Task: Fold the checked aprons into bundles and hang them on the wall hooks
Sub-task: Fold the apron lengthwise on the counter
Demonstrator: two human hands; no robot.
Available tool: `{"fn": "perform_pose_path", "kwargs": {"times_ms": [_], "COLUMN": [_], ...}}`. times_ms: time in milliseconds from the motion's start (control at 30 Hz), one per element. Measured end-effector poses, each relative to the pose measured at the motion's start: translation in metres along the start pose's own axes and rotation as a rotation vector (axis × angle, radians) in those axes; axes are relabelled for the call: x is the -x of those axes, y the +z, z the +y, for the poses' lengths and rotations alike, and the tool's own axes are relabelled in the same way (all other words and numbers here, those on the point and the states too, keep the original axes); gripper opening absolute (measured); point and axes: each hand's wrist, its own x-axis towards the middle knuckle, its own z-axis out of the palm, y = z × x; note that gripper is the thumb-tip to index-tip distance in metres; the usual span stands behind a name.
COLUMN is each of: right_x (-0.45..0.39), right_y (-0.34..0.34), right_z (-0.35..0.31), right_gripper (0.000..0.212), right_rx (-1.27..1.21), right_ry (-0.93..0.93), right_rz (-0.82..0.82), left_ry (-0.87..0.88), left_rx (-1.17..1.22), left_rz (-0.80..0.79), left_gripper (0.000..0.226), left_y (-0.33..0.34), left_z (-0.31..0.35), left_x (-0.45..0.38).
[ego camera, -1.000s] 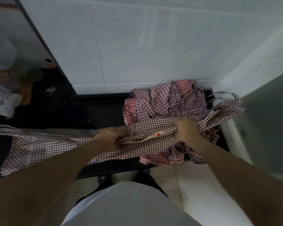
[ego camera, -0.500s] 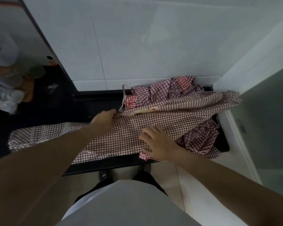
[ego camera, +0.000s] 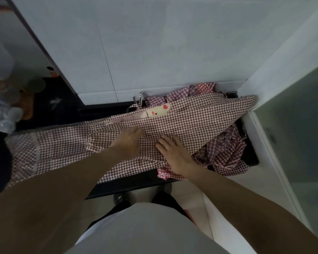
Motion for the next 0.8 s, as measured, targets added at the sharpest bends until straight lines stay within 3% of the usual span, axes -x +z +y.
{"fn": "perform_pose_path", "kwargs": {"times_ms": [67, 200, 267, 367, 500, 600, 700, 800], "right_x": [-0.002, -0.001, -0.001, 0.0, -0.006, -0.019, -0.022, -0.017], "right_y": [0.0, 0.007, 0.012, 0.012, -0.01, -0.033, -0.037, -0.029], "right_z": [0.001, 0.006, 0.008, 0.013, 0.022, 0.03, 0.033, 0.029], "right_gripper": [0.084, 0.087, 0.083, 0.06, 0.024, 0.014, 0.018, 0.048], "right_rx": [0.019, 0.083, 0.04, -0.113, -0.398, -0.571, -0.451, -0.181], "right_ry": [-0.025, -0.084, -0.11, -0.138, -0.074, 0.001, 0.016, -0.107], "right_rz": [-0.009, -0.023, 0.051, 0.242, 0.297, 0.235, 0.369, 0.497], "left_ry": [0.001, -0.051, -0.048, -0.039, -0.086, -0.162, -0.257, -0.357], "left_rx": [-0.016, -0.183, -0.207, -0.247, -0.271, -0.179, 0.106, 0.317], "left_rz": [-0.127, -0.365, -0.44, -0.487, -0.459, -0.407, -0.287, -0.277], "left_gripper": [0.05, 0.088, 0.106, 0.116, 0.1, 0.072, 0.05, 0.046], "left_y": [0.019, 0.042, 0.044, 0.049, 0.048, 0.047, 0.038, 0.025], "left_z": [0.002, -0.002, -0.001, 0.004, 0.012, 0.013, 0.001, -0.021], "left_x": [0.013, 0.031, 0.034, 0.035, 0.032, 0.024, 0.011, 0.001]}}
